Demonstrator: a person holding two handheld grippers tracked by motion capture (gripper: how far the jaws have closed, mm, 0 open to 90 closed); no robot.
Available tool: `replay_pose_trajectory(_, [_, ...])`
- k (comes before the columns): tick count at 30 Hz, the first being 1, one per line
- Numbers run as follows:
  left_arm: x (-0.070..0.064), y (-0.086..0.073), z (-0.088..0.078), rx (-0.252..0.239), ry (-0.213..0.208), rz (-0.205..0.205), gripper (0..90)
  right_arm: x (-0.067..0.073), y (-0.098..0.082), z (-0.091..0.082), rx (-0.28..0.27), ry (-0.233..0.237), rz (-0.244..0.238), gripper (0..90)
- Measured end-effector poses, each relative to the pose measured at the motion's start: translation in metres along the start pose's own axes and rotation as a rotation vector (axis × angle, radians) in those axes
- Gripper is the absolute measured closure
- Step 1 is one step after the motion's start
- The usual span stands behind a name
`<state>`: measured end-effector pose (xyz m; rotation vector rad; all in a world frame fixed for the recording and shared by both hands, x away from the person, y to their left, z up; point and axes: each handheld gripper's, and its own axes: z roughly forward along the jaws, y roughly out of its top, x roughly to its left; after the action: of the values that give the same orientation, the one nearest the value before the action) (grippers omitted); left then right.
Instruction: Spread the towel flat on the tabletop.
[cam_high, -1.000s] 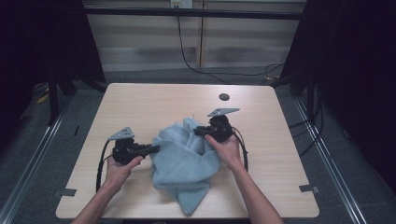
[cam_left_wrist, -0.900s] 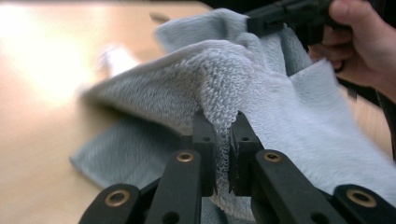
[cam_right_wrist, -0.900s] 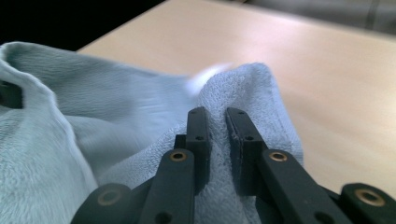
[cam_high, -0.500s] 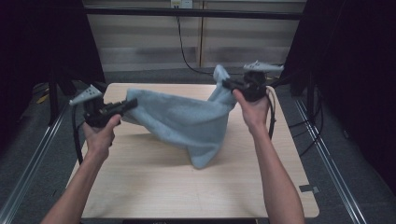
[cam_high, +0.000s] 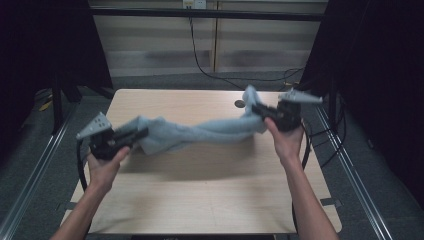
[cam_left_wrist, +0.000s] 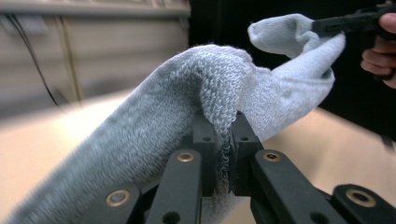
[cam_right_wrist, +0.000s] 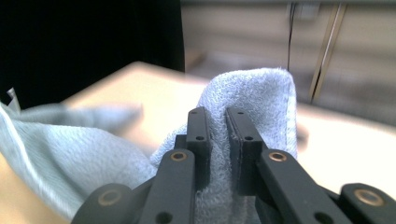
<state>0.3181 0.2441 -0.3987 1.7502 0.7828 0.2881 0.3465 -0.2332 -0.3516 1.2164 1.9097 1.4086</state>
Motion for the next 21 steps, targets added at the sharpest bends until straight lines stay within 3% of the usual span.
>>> replay_pose_trajectory(2, [-0.004,-0.025,0.0,0.063,-0.017,-0.003,84.4,-0.003,-0.041,0.0,0.058,0.009,0.031,80.5])
replay_pose_trajectory(4, [-0.012,-0.045,-0.001,0.114,-0.051,-0.02,84.1,-0.001,-0.069,-0.004,0.11,0.012,0.039,80.4])
replay_pose_trajectory(5, [-0.012,-0.045,-0.001,0.114,-0.051,-0.02,84.0,-0.001,-0.069,-0.004,0.11,0.012,0.039,80.4])
replay_pose_trajectory(6, [-0.018,-0.057,0.0,0.153,-0.074,-0.015,83.4,0.006,-0.092,-0.01,0.163,-0.004,0.033,79.8])
replay_pose_trajectory(9, [-0.039,-0.09,-0.005,0.245,-0.155,-0.014,81.4,0.014,-0.112,-0.024,0.199,-0.026,0.023,78.6])
replay_pose_trajectory(10, [-0.039,-0.09,-0.005,0.245,-0.155,-0.014,77.6,0.014,-0.112,-0.024,0.199,-0.026,0.023,78.6])
replay_pose_trajectory(12, [-0.044,-0.092,-0.009,0.254,-0.176,-0.01,73.6,0.019,-0.129,-0.039,0.217,-0.036,0.052,75.0])
replay_pose_trajectory(14, [-0.044,-0.088,-0.014,0.227,-0.204,-0.017,68.8,0.022,-0.14,-0.047,0.26,-0.053,0.049,72.3])
replay_pose_trajectory(16, [-0.043,-0.08,-0.017,0.193,-0.2,-0.019,63.9,0.023,-0.147,-0.057,0.267,-0.044,0.071,65.0])
replay_pose_trajectory(19, [-0.039,-0.068,-0.016,0.178,-0.168,0.012,58.9,0.021,-0.147,-0.074,0.23,-0.039,0.067,56.3])
replay_pose_trajectory(21, [-0.034,-0.06,-0.013,0.15,-0.19,-0.012,57.0,0.016,-0.141,-0.084,0.191,-0.045,0.071,54.0])
